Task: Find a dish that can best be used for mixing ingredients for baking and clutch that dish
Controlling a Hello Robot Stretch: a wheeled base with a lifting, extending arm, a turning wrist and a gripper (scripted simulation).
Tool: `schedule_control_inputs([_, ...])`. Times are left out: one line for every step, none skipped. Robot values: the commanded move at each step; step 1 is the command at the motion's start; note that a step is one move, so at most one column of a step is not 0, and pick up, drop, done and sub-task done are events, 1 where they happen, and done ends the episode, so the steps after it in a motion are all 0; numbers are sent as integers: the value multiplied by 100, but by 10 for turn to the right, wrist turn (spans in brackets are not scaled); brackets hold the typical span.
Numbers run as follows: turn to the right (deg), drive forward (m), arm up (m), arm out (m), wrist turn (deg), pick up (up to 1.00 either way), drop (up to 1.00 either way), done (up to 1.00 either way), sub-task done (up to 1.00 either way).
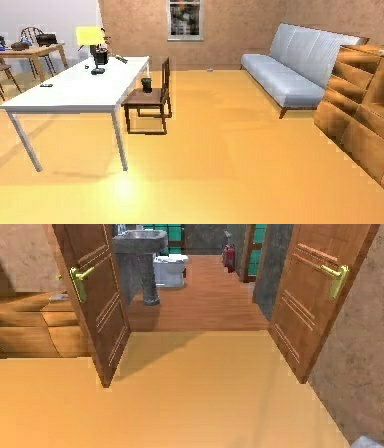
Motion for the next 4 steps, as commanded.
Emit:
schedule_control_inputs([-450, 0, 0, 0, 0, 0, 0, 0, 0])
schedule_control_inputs([-450, 0, 0, 0, 0, 0, 0, 0, 0])
schedule_control_inputs([0, 100, 0, 0, 0, 0, 0, 0, 0])
schedule_control_inputs([-30, 0, 0, 0, 0, 0, 0, 0, 0])
